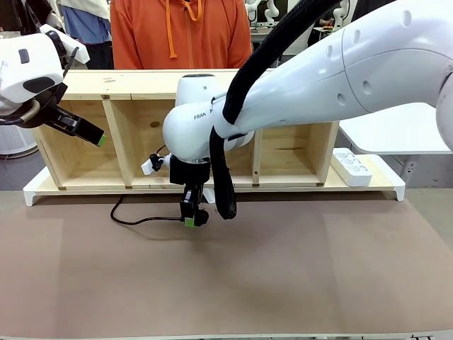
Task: Perform cable management.
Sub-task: When the cord part of the Power Cable appears at the lower middle area of the table and stops, grasp the cord part of the Power Cable.
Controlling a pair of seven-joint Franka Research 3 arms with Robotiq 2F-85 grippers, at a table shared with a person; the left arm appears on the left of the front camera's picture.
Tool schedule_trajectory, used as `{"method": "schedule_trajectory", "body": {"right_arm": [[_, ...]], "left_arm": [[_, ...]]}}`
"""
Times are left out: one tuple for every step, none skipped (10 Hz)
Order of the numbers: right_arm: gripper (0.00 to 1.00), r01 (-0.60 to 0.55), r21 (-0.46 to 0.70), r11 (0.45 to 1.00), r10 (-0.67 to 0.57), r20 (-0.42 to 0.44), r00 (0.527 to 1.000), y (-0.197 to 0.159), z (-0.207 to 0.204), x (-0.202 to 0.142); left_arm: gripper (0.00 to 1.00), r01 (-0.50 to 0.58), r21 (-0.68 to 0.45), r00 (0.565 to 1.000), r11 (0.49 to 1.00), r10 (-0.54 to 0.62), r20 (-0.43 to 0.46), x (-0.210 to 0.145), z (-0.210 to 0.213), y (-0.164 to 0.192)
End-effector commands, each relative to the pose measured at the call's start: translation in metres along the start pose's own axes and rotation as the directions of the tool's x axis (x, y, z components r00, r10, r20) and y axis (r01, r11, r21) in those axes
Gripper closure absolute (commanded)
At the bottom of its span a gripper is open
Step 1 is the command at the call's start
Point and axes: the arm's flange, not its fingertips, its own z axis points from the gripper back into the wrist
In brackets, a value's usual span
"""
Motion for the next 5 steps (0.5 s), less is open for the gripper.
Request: {"method": "schedule_trajectory", "body": {"right_arm": [[1.00, 0.077, 0.037, 0.996, -0.077, 0.010, 0.997, 0.019, 0.009, -0.015], [1.00, 0.088, 0.033, 0.996, -0.089, 0.028, 0.996, 0.024, 0.010, -0.017], [0.79, 0.034, 0.019, 0.999, -0.034, 0.003, 0.999, 0.006, 0.005, -0.002], [0.79, 0.034, 0.019, 0.999, -0.034, 0.003, 0.999, 0.006, 0.005, -0.002], [0.79, 0.034, 0.019, 0.999, -0.034, 0.003, 0.999, 0.006, 0.005, -0.002]], "left_arm": [[0.00, 0.008, 0.010, 1.000, 1.000, -0.008, -0.008, -0.001, 0.002, 0.000], [0.00, 0.008, 0.010, 1.000, 1.000, -0.008, -0.008, -0.001, 0.002, 0.000], [0.00, 0.008, 0.010, 1.000, 1.000, -0.008, -0.008, -0.001, 0.002, 0.000], [0.00, 0.008, 0.010, 1.000, 1.000, -0.008, -0.008, -0.001, 0.002, 0.000], [0.00, 0.008, 0.010, 1.000, 1.000, -0.008, -0.008, -0.001, 0.002, 0.000]]}}
